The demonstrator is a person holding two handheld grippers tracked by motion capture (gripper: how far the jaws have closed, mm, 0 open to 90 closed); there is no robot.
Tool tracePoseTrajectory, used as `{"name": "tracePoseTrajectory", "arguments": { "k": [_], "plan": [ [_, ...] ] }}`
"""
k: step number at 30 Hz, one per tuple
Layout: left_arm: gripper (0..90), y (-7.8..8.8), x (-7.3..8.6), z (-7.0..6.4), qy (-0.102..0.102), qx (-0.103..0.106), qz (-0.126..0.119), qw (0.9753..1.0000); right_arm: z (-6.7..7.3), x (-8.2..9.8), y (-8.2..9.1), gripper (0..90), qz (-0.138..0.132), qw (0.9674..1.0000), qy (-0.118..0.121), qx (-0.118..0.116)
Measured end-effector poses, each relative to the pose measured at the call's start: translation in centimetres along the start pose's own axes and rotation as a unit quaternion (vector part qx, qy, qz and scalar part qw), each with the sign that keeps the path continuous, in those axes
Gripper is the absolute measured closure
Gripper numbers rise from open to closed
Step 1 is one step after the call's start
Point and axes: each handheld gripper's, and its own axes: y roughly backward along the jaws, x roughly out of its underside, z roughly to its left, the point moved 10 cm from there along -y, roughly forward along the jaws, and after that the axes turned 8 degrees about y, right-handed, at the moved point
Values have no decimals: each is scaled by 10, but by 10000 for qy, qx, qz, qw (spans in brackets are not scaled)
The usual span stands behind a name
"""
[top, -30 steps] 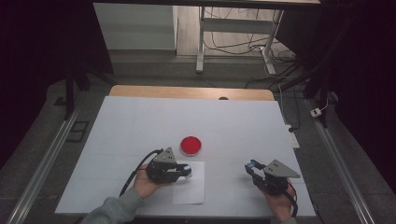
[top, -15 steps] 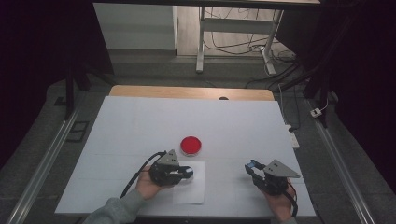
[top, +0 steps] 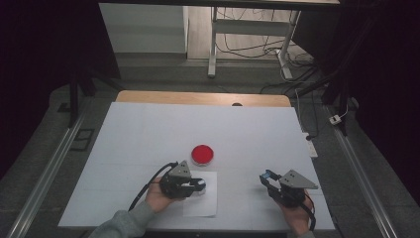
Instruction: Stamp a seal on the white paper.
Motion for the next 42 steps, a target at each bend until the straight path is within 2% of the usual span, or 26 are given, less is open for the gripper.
{"name": "tracePoseTrajectory", "arguments": {
  "k": [21, 27, 36, 42],
  "plan": [
    [754, -2, 3, 1, -53, -28, 77, 10000, 0, 0, 0, 649, 2, 10000, 3, -1],
    [757, -2, 4, 0, -100, -72, 112, 9999, 0, 0, 0, 649, 10, 10000, 7, -9],
    [759, -3, 5, -2, -283, -211, 241, 9991, 0, 0, 0, 649, 6, 10000, 7, -9],
    [760, -3, 6, -2, -296, -203, 319, 9988, 0, 0, 0, 649, 6, 10000, 6, -9]
  ]
}}
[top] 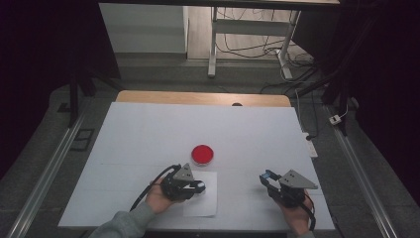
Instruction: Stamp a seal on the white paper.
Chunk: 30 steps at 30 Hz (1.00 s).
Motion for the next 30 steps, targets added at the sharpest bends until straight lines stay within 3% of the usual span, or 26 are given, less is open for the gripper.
{"name": "tracePoseTrajectory", "arguments": {
  "k": [13, 16, 30],
  "plan": [
    [761, -1, 1, 0, -37, -37, 121, 9999, 1, 0, -1, 649, 19, 10000, -8, 2],
    [761, -1, 1, -1, -135, -124, 221, 9996, 1, 0, -1, 649, 21, 10000, -2, 0],
    [762, -2, 1, -1, -40, -122, 219, 9997, 1, 0, -1, 649, 10, 10000, -9, -6]
  ]
}}
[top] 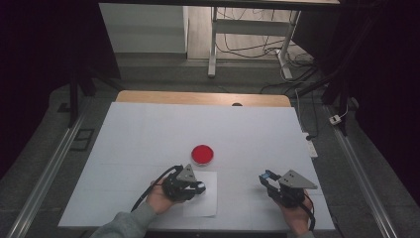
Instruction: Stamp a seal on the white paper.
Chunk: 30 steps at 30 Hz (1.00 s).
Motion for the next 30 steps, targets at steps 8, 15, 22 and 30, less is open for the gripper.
{"name": "tracePoseTrajectory", "arguments": {
  "k": [8, 15, 22, 30],
  "plan": [
    [763, 0, 1, 0, 3, -12, -38, 10000, 0, -1, 1, 649, -29, 10000, -6, 8],
    [763, 0, 1, 0, 39, -3, -64, 10000, 0, -1, 1, 649, -9, 10000, 5, 26],
    [763, 0, 1, 0, 52, 7, -51, 10000, 0, -1, 1, 649, -24, 10000, -5, 11],
    [763, 0, 2, 0, -11, -17, 0, 10000, 0, -1, 1, 649, -32, 10000, -2, 12]
  ]
}}
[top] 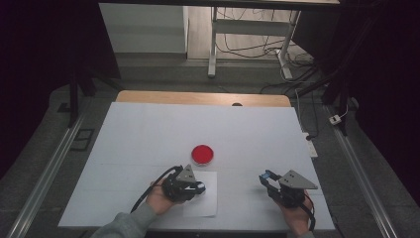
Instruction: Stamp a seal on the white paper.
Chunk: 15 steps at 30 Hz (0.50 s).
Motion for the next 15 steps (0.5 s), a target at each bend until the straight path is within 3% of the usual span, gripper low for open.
{"name": "tracePoseTrajectory", "arguments": {
  "k": [15],
  "plan": [
    [762, 1, 0, 1, -3, 52, -5, 10000, -1, 1, 0, 649, 14, 10000, 9, 6]
  ]
}}
